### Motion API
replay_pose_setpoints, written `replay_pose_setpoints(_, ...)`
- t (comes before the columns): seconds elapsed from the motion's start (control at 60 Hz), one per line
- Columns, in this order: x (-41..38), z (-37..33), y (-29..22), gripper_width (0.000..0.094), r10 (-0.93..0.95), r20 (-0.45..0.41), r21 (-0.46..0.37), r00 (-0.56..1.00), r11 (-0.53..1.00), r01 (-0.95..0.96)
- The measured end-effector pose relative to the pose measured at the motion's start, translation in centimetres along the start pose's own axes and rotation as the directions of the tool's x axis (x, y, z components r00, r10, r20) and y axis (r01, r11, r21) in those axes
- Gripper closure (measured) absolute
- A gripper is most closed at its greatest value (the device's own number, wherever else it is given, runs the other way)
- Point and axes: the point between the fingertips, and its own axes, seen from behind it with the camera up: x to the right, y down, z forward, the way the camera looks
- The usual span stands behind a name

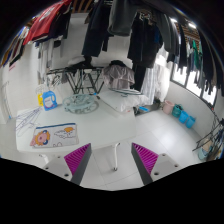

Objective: Fold towel

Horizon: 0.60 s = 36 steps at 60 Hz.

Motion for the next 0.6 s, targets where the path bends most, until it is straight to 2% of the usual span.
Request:
replay_pose_setpoints(0.117,-1.5,-0.1,0.1,0.0091,-0.035,0.029,0.001,0.999,0.999,0.035)
replay_pose_setpoints(0.133,-4.4,-0.2,0.2,0.0092,-0.030,0.027,0.001,0.999,1.000,0.030)
replay_pose_setpoints(0.433,-17.3,-0.8,0.7,0.0090,-0.077,0.168,0.009,0.983,0.997,0.077)
replay_pose_setpoints(0.6,-25.5,-1.6,1.4,0.0087,-0.125,0.240,0.039,0.963,0.992,0.119)
